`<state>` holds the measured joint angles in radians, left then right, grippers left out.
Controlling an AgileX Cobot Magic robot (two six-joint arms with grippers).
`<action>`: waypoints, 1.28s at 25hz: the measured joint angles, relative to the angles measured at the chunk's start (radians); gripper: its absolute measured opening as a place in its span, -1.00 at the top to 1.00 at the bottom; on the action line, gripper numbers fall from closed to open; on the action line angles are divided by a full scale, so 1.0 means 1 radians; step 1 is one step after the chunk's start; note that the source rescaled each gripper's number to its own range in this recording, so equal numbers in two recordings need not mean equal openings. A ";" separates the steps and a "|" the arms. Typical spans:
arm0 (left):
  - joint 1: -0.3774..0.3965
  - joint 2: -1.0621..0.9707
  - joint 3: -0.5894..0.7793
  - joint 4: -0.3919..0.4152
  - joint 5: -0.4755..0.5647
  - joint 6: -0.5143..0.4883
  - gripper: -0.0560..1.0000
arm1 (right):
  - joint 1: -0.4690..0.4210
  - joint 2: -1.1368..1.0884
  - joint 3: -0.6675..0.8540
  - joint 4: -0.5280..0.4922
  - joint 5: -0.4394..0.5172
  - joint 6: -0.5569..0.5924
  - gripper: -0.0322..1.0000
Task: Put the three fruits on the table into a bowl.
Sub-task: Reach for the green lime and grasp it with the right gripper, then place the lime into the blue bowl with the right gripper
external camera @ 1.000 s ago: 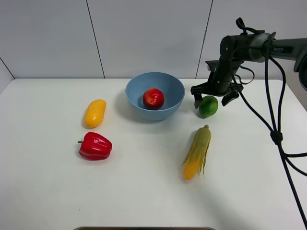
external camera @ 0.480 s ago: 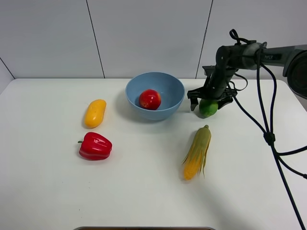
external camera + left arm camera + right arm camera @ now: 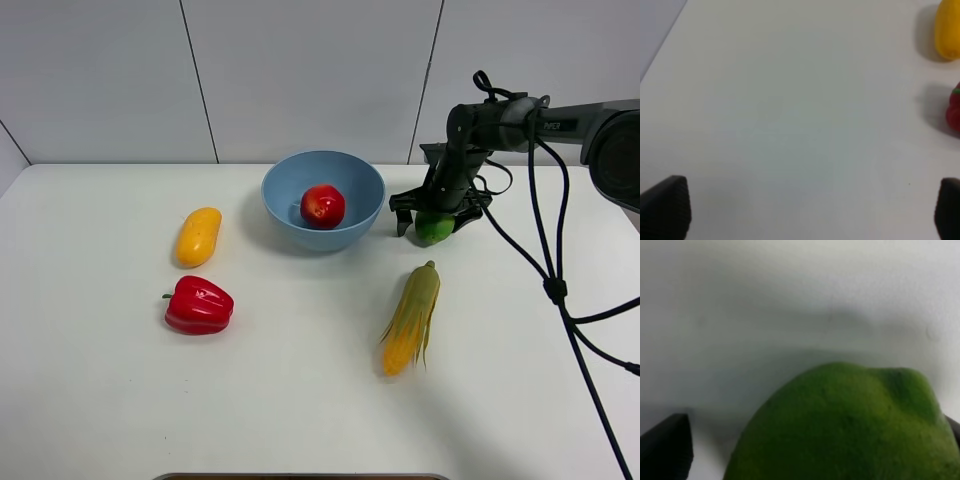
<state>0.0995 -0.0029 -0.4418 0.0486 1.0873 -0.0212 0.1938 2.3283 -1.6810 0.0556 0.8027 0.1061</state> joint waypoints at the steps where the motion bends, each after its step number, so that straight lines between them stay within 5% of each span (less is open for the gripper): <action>1: 0.000 0.000 0.000 0.000 0.000 0.000 -1.00 | 0.000 0.000 0.000 0.000 0.000 0.000 -0.30; 6: 0.000 0.000 0.000 0.000 0.000 0.000 -1.00 | 0.000 0.001 0.000 0.000 -0.003 0.000 0.62; 9: 0.000 0.000 0.000 0.000 0.000 0.000 -1.00 | 0.000 0.002 0.000 0.000 -0.003 0.000 0.92; 32: 0.000 0.000 0.000 0.000 0.000 0.000 -1.00 | 0.000 0.002 0.000 0.000 -0.003 0.000 0.93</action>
<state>0.0995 -0.0029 -0.4418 0.0486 1.0873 -0.0212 0.1938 2.3301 -1.6810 0.0556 0.7993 0.1061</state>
